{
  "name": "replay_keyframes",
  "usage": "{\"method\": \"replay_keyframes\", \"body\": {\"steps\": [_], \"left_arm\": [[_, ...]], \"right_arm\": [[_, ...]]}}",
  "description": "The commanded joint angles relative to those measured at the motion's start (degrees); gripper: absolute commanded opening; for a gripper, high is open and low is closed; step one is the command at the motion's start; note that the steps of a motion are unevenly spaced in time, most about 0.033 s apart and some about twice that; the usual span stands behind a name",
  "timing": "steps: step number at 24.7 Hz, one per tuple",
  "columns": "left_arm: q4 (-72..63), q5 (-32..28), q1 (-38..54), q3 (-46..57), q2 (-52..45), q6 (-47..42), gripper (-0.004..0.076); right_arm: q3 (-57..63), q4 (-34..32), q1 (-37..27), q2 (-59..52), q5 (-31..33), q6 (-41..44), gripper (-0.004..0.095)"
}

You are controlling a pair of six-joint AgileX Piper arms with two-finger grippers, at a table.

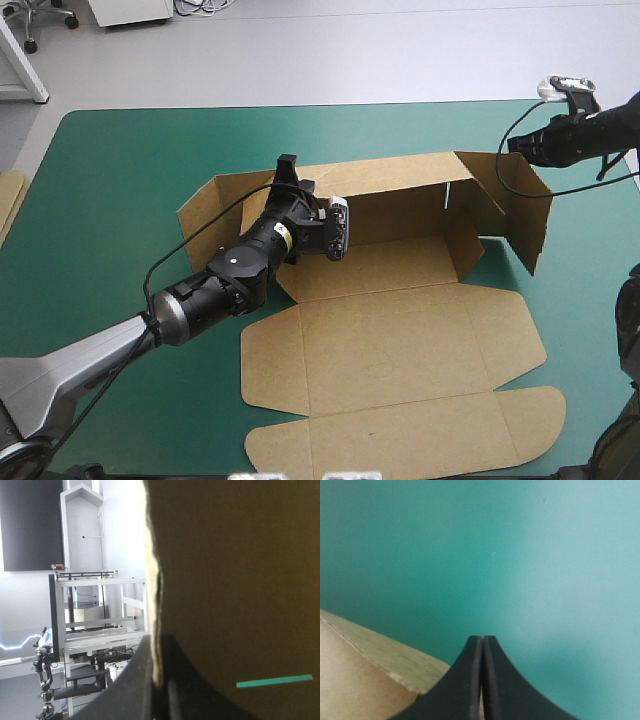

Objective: Fold the box

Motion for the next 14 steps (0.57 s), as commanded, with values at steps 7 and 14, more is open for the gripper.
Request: {"method": "replay_keyframes", "body": {"steps": [7, 14], "left_arm": [[6.8, -3.3, -0.4, -1.1, -2.7, -0.6, -0.0010], [5.7, -3.5, -0.4, -1.1, -2.7, -0.6, -0.0010]], "right_arm": [[15.7, 8.7, -0.3, -14.3, -8.2, -9.3, -0.0018], [31.1, 13.2, -0.3, -22.7, -16.1, -18.1, -0.0019]]}}
